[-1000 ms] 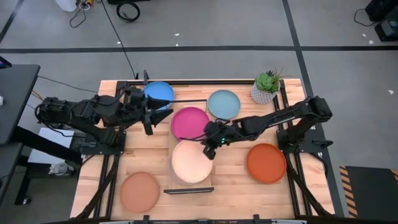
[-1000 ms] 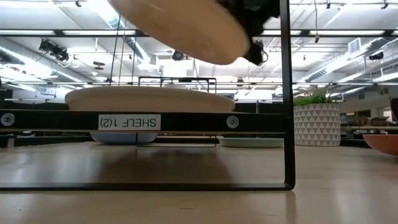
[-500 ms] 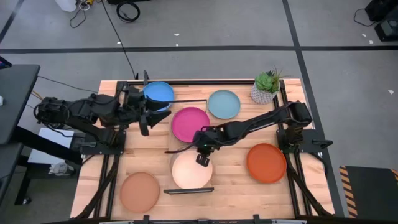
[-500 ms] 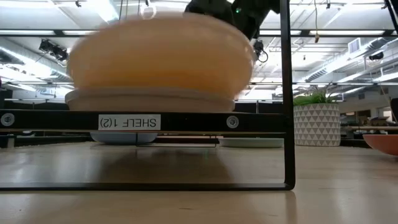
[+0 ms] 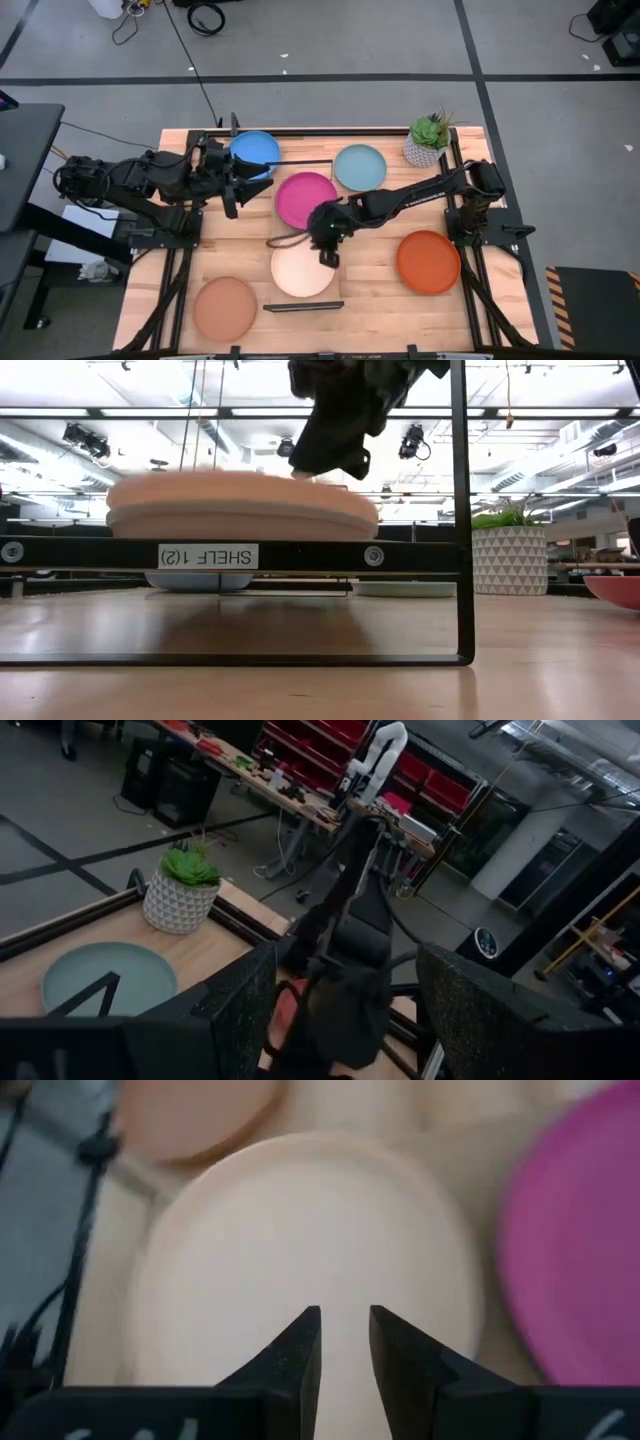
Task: Place and stack plates onto a shelf
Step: Stack the light orange plate on the gray plate on the shelf, then stack the orange plate on the pink plate on the shelf
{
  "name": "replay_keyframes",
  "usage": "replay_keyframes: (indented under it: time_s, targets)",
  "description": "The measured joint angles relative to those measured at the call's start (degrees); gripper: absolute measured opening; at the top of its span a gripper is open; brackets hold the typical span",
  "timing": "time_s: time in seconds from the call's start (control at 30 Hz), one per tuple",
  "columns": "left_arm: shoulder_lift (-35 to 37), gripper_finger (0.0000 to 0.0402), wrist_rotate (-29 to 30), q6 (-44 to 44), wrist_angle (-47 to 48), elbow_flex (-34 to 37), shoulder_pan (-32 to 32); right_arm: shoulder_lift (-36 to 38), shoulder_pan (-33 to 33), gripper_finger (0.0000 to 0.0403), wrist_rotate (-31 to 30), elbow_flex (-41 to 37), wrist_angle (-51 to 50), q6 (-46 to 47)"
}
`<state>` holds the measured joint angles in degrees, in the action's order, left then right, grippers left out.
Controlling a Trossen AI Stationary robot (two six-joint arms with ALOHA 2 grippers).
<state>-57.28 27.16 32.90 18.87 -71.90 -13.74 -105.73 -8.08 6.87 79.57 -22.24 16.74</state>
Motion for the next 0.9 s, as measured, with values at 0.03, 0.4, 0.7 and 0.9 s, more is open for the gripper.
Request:
replay_keyframes:
  time_s: [0.03,0.4,0.7,0.9]
  targets:
    - [0.01,0.0247,-0.01,0.02,-0.06,0.00,0.00,0.00,-0.46,0.0094,0.84,0.00,-0.22,-1.78]
    - [0.00,0.0247,-3.06,3.00,4.21,0.00,0.00,0.17,-5.21,0.0094,0.88,-0.02,-3.78,-4.81]
    - [-0.34,0.0247,-14.76,16.42,22.83,0.00,-0.81,7.08,-5.70,0.0093,-4.27,-0.04,-18.88,-1.77]
    - [-0.73,0.0247,-12.04,17.46,25.03,0.04,-1.61,10.69,-5.27,0.0095,-5.41,-0.33,-36.32,-7.06]
